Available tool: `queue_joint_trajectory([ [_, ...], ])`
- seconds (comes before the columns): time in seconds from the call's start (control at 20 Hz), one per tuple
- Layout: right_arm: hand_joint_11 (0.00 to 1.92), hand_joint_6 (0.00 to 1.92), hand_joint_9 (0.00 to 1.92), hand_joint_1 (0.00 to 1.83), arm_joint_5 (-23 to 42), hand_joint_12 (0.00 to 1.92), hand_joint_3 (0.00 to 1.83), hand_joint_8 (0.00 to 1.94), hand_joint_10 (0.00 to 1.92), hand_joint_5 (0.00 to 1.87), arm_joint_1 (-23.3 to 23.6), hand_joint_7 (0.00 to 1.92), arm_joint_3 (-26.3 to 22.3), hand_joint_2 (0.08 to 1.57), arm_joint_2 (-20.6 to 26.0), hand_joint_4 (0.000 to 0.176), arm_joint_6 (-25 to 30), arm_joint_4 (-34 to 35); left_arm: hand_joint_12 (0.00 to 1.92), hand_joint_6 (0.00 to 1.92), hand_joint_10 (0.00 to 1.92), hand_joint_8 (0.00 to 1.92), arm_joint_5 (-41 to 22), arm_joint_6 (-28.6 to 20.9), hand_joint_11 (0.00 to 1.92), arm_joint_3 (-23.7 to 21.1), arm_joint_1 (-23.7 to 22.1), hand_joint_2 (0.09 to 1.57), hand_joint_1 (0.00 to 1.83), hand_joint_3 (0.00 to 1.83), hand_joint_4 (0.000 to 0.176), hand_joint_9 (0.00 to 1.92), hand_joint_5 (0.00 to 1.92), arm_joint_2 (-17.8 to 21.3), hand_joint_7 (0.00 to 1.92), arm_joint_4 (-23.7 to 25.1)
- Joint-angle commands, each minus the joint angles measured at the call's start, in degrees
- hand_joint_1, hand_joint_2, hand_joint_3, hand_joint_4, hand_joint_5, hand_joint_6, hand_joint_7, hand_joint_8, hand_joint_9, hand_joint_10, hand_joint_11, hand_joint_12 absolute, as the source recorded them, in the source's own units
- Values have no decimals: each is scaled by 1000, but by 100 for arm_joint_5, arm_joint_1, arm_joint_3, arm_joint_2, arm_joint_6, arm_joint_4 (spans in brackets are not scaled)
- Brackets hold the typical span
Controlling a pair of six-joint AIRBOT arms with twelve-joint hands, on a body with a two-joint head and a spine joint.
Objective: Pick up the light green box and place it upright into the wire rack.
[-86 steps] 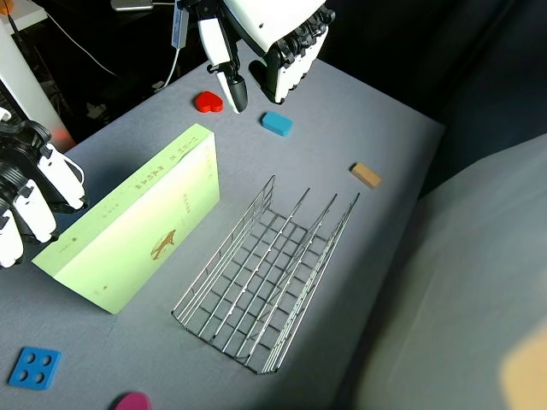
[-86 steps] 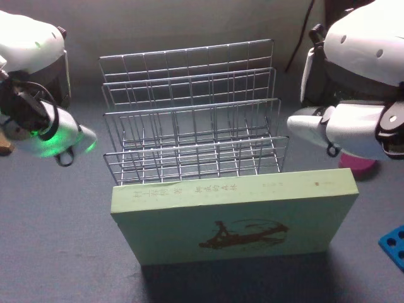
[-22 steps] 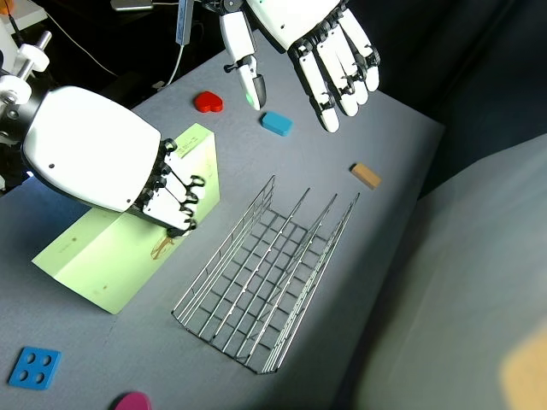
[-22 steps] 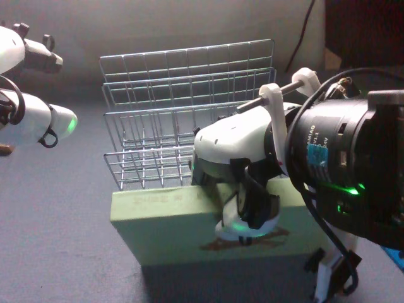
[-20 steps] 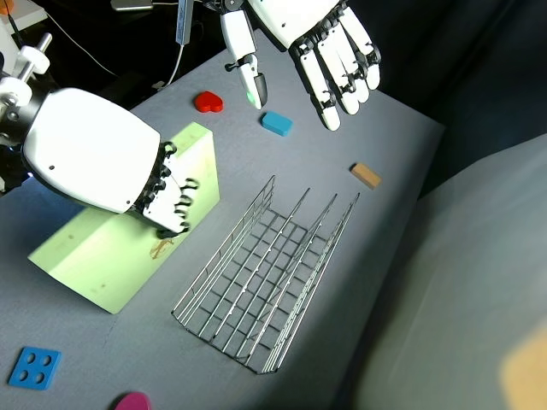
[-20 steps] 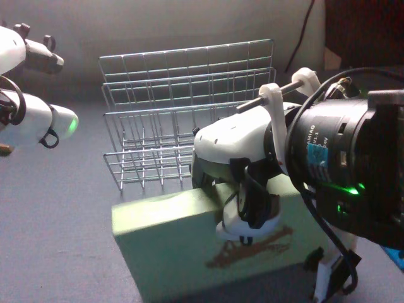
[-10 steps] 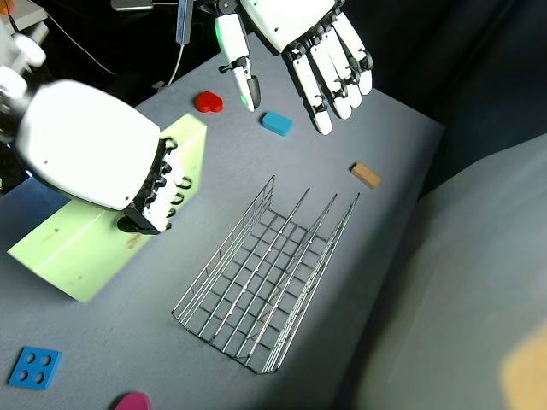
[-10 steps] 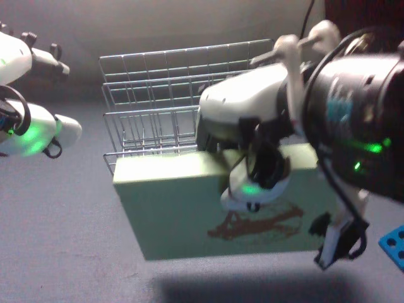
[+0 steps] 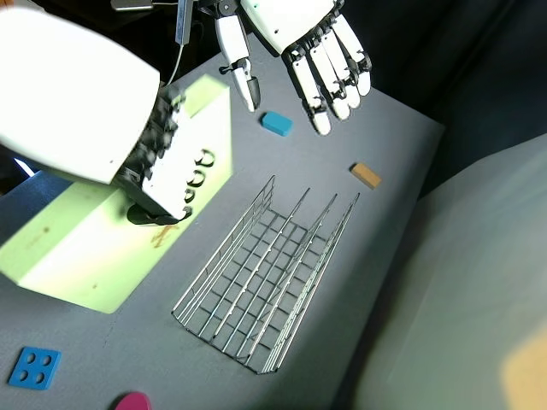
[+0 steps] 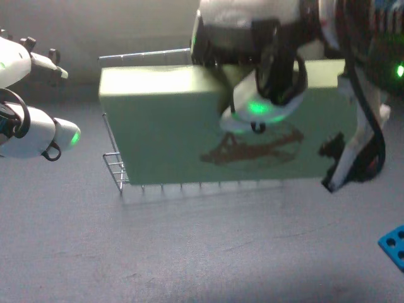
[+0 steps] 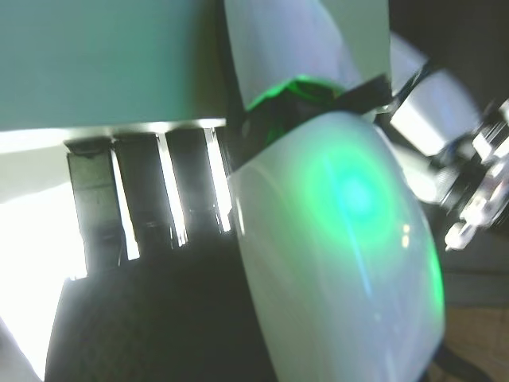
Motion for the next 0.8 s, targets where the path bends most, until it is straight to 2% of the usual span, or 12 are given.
queue_joint_trajectory([
  [0.0,745,1034,907,1362,344,1439,3,1086,1336,834,103,907,26,1146,-18,0,-31,-395,518,1,3,2,-89,5,0,-4,-29,1242,196,0,89,243,294,36,277,438],
  [0.15,752,981,944,1357,378,1434,0,1061,1317,859,171,931,250,1138,-190,0,-78,-396,536,0,1,0,-89,-19,0,15,9,1245,194,1,89,244,295,49,273,437],
  [0.2,766,1054,920,1236,397,1425,3,1148,1116,858,192,946,358,1153,-269,0,-135,-396,537,1,1,0,-89,-39,0,25,23,1245,194,1,90,244,295,57,273,437],
  [0.25,773,1068,949,1207,428,1415,0,1164,995,860,223,953,466,1158,-346,0,-195,-397,534,2,1,0,-90,-42,0,34,37,1244,195,1,90,244,299,63,272,437],
  [0.3,774,991,964,1328,459,1419,0,1067,1229,864,251,940,547,1136,-403,0,-237,-397,532,3,1,0,-91,-54,0,43,54,1245,195,1,90,244,301,71,272,437],
  [0.35,773,976,965,1353,484,1420,1,1047,1278,866,281,938,644,1131,-468,0,-274,-398,531,3,1,0,-112,-56,0,55,58,1245,195,1,90,244,301,79,272,437],
  [0.75,781,977,967,1358,548,1422,0,1051,1291,862,228,929,1169,1132,-939,0,-567,-534,529,6,1,1,-293,-25,0,105,82,1248,194,2,89,245,314,303,273,439],
])
